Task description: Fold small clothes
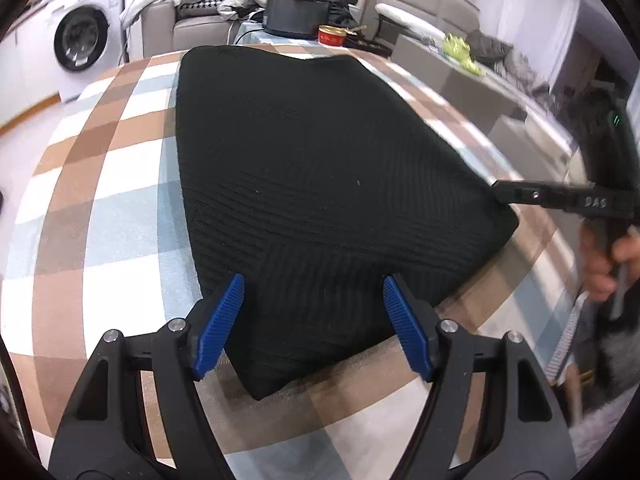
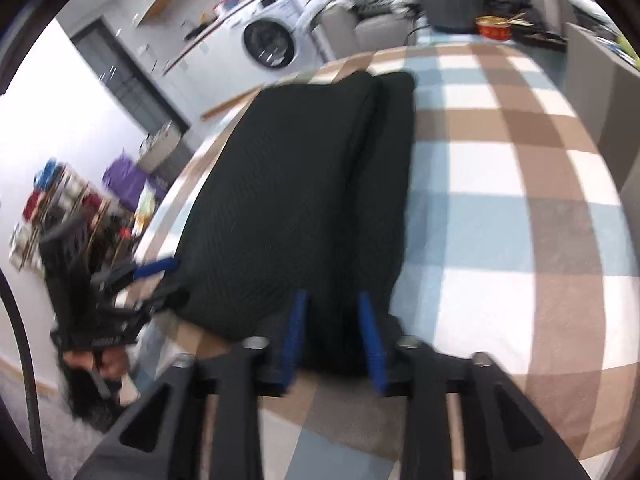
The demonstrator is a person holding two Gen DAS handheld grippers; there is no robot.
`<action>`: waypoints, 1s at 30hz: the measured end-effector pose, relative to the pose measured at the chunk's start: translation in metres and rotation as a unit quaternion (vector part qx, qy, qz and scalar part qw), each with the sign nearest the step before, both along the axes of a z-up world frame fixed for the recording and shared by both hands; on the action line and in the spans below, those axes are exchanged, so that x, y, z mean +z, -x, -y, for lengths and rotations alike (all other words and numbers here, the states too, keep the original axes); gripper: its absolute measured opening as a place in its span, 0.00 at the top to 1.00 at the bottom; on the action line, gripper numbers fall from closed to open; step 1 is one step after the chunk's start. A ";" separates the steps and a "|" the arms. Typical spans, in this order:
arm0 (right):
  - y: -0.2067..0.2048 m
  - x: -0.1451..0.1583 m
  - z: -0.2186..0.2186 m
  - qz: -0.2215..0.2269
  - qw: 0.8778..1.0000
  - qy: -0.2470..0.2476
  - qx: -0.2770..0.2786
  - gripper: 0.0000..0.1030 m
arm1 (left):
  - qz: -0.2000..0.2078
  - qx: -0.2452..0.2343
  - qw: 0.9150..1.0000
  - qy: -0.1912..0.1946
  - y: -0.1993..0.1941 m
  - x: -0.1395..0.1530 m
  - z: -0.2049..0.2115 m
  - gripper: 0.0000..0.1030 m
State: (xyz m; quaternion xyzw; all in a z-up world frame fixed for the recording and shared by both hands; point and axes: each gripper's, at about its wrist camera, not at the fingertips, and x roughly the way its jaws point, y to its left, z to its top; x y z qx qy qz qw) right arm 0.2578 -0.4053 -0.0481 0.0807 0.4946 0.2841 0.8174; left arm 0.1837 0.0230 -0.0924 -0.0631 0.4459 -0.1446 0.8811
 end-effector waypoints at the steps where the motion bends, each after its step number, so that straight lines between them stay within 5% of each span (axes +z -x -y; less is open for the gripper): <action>1: -0.006 -0.002 0.003 0.003 1.000 -0.004 -0.014 0.59 | -0.004 0.016 1.000 0.014 -0.003 0.001 -0.008 0.32; 9: -0.044 -0.028 0.001 -0.041 0.996 -0.044 -0.072 0.60 | -0.041 0.138 0.986 0.079 -0.031 -0.012 -0.064 0.35; 13: -0.044 -0.028 -0.007 -0.035 0.997 -0.045 -0.058 0.62 | -0.049 0.128 0.985 0.103 -0.036 -0.012 -0.069 0.70; 16: -0.043 -0.030 -0.015 -0.024 0.998 -0.026 -0.043 0.74 | -0.041 0.128 0.987 0.093 -0.040 -0.015 -0.066 0.80; 30: -0.066 -0.035 -0.038 -0.009 0.998 -0.002 -0.068 0.81 | -0.026 0.137 0.988 0.062 -0.076 -0.014 -0.065 0.82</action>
